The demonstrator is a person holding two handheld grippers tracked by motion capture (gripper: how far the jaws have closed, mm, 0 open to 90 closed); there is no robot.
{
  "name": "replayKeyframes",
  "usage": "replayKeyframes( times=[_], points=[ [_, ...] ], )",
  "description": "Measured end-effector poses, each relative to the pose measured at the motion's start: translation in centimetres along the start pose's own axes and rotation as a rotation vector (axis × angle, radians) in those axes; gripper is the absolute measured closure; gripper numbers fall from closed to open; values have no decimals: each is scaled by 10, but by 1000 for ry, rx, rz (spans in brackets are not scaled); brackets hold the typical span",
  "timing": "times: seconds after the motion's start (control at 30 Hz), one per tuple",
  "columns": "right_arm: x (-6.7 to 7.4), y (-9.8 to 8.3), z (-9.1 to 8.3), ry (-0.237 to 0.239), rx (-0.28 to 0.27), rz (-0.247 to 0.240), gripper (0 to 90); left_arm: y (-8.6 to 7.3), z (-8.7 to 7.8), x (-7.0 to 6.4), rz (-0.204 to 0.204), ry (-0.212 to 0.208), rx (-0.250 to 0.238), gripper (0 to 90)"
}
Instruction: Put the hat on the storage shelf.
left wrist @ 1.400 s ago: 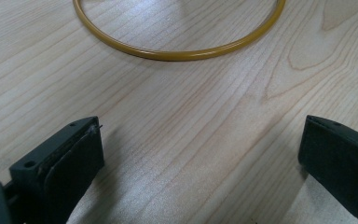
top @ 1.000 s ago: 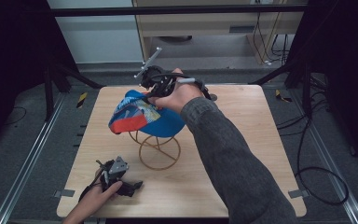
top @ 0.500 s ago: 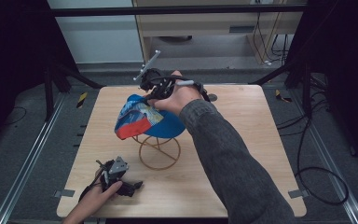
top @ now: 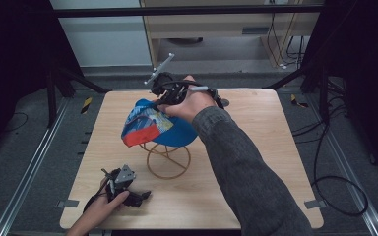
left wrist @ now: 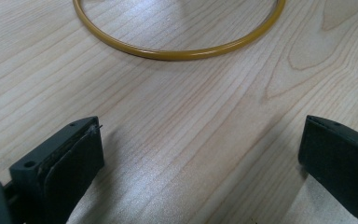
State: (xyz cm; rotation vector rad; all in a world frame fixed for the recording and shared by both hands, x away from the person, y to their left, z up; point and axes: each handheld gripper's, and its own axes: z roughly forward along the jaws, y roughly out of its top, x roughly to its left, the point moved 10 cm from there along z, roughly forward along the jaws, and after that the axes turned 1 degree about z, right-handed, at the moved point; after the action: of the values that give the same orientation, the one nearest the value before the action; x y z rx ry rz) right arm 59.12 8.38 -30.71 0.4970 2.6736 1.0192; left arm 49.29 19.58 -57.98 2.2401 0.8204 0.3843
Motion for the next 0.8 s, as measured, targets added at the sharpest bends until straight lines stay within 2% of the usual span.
replayKeyframes(
  times=[0.47, 0.8],
  points=[
    [0, 2, 1, -3, 3, -3, 879, 0, 0, 0, 0, 0, 0, 0],
    [0, 1, -1, -8, 2, 0, 827, 0, 0, 0, 0, 0, 0, 0]
  ],
)
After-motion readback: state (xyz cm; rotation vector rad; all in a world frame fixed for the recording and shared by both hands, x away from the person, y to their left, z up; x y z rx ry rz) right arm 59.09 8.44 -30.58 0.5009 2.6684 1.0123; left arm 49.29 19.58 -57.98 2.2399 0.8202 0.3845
